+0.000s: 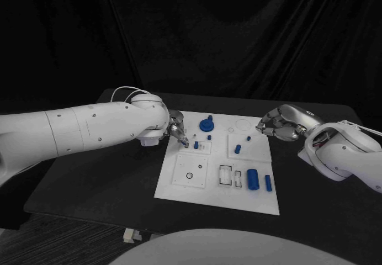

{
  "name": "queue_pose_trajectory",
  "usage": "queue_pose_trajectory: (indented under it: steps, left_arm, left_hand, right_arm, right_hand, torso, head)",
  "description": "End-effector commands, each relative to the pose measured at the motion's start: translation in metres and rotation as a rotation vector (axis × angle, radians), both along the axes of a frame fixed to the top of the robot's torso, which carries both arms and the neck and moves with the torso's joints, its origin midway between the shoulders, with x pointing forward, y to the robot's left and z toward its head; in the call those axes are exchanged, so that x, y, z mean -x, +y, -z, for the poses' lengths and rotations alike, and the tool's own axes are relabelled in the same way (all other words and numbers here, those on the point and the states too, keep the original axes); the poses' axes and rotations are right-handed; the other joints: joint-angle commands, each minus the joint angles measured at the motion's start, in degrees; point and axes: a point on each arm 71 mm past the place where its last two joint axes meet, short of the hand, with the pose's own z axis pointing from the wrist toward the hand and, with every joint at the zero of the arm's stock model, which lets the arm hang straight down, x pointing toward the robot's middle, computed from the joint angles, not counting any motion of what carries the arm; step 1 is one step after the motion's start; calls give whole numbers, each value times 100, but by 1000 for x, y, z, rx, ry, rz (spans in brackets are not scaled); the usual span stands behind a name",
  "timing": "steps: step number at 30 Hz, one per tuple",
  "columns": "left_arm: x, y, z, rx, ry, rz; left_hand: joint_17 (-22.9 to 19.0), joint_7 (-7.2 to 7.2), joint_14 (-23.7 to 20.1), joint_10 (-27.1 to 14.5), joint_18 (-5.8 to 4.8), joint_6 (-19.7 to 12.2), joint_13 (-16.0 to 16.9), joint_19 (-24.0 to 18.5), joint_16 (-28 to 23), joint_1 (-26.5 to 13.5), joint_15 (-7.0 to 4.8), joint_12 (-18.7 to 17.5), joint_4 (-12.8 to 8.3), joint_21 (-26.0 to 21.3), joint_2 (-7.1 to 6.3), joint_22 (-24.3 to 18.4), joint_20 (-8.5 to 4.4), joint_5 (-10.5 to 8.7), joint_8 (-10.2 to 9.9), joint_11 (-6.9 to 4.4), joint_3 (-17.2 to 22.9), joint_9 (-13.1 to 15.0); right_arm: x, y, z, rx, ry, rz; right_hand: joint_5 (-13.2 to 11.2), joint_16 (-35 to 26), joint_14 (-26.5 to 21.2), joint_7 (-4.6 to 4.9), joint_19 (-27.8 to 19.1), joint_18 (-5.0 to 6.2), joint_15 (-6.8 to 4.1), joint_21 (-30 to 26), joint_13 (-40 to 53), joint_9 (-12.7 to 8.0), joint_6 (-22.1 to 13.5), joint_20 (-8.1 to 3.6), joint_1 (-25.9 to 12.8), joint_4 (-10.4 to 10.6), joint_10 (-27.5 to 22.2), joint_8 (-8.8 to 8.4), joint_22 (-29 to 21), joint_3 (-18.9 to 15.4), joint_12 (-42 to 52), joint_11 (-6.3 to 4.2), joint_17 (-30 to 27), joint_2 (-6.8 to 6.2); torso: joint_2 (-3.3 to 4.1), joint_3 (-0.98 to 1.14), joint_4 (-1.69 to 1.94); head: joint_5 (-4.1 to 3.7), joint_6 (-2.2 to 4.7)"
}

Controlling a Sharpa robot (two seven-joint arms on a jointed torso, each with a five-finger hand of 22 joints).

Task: Assemble the parts on the task board

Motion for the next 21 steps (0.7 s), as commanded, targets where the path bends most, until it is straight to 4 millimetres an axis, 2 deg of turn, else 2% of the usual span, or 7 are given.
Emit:
queue_pose_trajectory:
  steps: [1,6,21]
  left_arm:
    - [-1,-2,1,-5,-33,3]
    - [-1,-4,4,-4,-33,2]
    - [-2,-3,9,-11,-29,-6]
  left_hand:
    - [1371,-194,551,370,90,105,1121,-21,15,-72,-51,-78,-71,-95,15,1002,4,65,57,-30,555,144]
    - [1360,-195,545,363,93,109,1112,-27,8,-88,-52,-90,-60,-111,25,998,4,49,55,-31,552,139]
    - [1343,-197,538,358,94,115,1106,-28,-3,-101,-53,-97,-50,-115,42,997,3,39,53,-33,552,135]
  right_arm:
    - [0,-1,1,4,4,17]
    - [0,0,2,4,6,14]
    - [0,1,2,6,9,14]
  right_hand:
    - [131,-64,369,-21,-5,102,-66,-79,1458,84,29,-22,104,19,589,101,743,196,28,-69,627,-11]
    - [131,-71,366,-20,-10,104,-66,-92,1458,86,30,-22,103,20,589,101,740,198,28,-69,621,-14]
    - [131,-71,366,-20,-10,104,-66,-92,1458,86,30,-22,103,20,589,101,740,198,28,-69,621,-14]
  torso:
    - [-2,7,0]
    - [4,-5,2]
    - [-2,2,-1]
  head:
    - [1,-1]
    - [11,-1]
    - [4,-1]
